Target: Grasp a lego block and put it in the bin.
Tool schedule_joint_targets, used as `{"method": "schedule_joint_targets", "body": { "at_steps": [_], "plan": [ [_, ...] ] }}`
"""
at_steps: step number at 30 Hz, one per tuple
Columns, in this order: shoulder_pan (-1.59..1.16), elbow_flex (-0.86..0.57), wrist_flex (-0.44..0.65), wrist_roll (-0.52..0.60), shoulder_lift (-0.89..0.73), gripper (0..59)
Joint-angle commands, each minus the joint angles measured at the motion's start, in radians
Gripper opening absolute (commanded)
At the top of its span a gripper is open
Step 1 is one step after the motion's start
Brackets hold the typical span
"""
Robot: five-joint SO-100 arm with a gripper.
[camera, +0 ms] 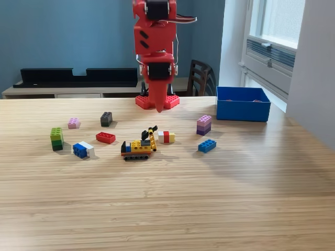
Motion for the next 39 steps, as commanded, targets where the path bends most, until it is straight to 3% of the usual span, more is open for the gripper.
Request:
{"method": "schedule_joint_targets", "body": {
  "at_steps": [1, 5, 11, 15, 23, 39],
  "plan": [
    [-0.035, 0.018, -0.006, -0.009, 0.091, 0.1],
    [-0.035, 0.046, -0.014, -0.041, 0.092, 6.1],
    [-0.034, 0.135, -0.075, -0.094, 0.149, 24.1],
    [-0.037, 0.233, -0.149, -0.126, 0.245, 28.3],
    [-0.034, 0.371, -0.230, -0.120, 0.339, 28.5],
    [-0.018, 0.509, -0.456, -0.115, 0.311, 28.4]
  ]
}}
